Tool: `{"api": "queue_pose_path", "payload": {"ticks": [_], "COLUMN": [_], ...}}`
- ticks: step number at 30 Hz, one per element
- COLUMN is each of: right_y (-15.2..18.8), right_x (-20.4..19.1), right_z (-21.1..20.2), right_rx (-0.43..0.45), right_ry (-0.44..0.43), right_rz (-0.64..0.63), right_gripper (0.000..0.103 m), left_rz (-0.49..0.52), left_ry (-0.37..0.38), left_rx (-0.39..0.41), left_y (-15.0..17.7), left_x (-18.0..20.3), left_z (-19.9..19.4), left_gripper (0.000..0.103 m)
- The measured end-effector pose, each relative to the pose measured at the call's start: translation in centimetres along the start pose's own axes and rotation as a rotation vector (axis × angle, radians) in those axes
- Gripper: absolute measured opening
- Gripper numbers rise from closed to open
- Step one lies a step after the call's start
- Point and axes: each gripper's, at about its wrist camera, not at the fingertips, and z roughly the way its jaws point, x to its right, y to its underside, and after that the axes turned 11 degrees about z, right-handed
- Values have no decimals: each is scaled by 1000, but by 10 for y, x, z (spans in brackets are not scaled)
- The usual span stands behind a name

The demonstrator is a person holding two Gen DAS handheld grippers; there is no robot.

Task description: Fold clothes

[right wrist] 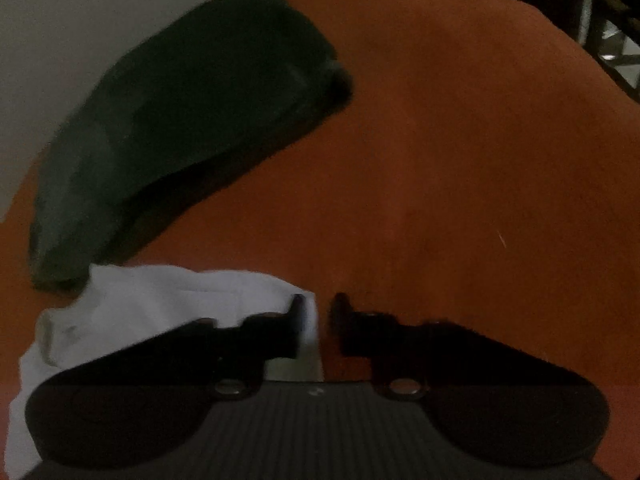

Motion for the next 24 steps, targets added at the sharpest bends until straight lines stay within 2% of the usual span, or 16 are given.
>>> {"api": "queue_pose_path", "payload": {"ticks": [4,5,6,7,8,9,12,13,14,16,18,19,20,21,23,24], "right_y": [-2,1,1,2,1,2,2,7,13,19,19,18,17,15,13,15], "right_x": [20,22,21,15,8,5,9,7,4,-2,-6,-8,-9,-12,-17,-21], "right_z": [-24,-36,-45,-55,-62,-65,-55,-53,-49,-38,-24,-18,-13,-11,-9,-15], "right_rx": [33,64,123,204,263,301,145,111,93,47,6,-14,-34,-46,-68,-41], "right_ry": [-94,-101,-80,-31,11,29,-41,-72,-73,-72,-60,-47,-34,-41,-55,-63], "right_rz": [60,63,39,-28,-97,-130,-66,-69,-84,-101,-80,-81,-83,-94,-117,-132], "right_gripper": [7,4,4,4,5,5,10,18,40,68,66,51,6,9,6,6], "left_rz": [5,-1,-20,-40,-56,-62,-61,-67,-73,-88,-64,-38,-12,14,49,57], "left_ry": [-31,-34,-28,-22,-15,-10,-13,-8,-2,14,28,39,46,51,37,30], "left_rx": [45,53,58,62,65,65,67,62,58,48,45,50,48,44,23,15], "left_y": [3,2,1,0,-1,-1,1,0,-1,-3,-6,-7,-8,-9,-10,-10], "left_x": [0,-2,-5,-7,-10,-12,-12,-12,-13,-15,-16,-15,-14,-14,-14,-14], "left_z": [-8,-9,-9,-8,-8,-6,-5,-7,-10,-14,-19,-22,-24,-25,-29,-31], "left_gripper": [62,47,25,17,12,11,11,11,11,16,24,24,24,24,25,29]}}
